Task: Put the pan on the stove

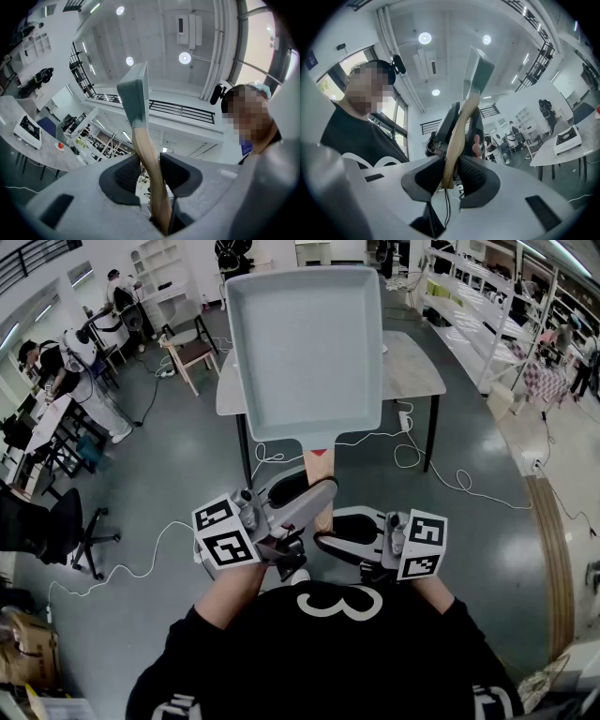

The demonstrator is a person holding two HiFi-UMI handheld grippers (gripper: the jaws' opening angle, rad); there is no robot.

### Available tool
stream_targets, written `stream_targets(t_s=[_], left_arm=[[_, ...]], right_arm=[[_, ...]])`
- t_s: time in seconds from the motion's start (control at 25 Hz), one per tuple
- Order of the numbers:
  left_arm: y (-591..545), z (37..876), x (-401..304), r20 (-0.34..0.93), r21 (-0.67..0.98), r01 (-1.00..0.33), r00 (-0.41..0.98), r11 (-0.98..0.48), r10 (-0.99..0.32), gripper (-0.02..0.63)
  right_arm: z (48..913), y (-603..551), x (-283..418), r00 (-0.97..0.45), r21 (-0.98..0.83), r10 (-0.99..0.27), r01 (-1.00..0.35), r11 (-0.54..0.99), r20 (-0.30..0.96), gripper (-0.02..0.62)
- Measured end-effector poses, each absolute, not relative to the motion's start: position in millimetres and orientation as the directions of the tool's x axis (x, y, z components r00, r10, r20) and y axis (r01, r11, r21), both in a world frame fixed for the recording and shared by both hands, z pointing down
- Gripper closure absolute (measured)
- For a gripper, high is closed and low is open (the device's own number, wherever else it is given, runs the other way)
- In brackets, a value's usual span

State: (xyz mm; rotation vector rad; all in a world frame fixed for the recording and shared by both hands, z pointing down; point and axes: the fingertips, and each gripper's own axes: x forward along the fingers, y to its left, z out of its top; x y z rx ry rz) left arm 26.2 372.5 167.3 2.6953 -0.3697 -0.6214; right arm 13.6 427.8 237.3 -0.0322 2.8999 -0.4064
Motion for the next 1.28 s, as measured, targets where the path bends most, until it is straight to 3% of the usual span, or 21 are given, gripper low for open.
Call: stream_targets(t_s=[1.28], left_arm=[[346.9, 167.8, 49.2, -0.389, 0.435, -0.138, 0.863, -0.890, -0.324, 0.469]], right_arm=[[235.5, 405.3, 37.3, -0.972, -0.294, -0.064, 0.005, 0.956, -0.225, 0.500]])
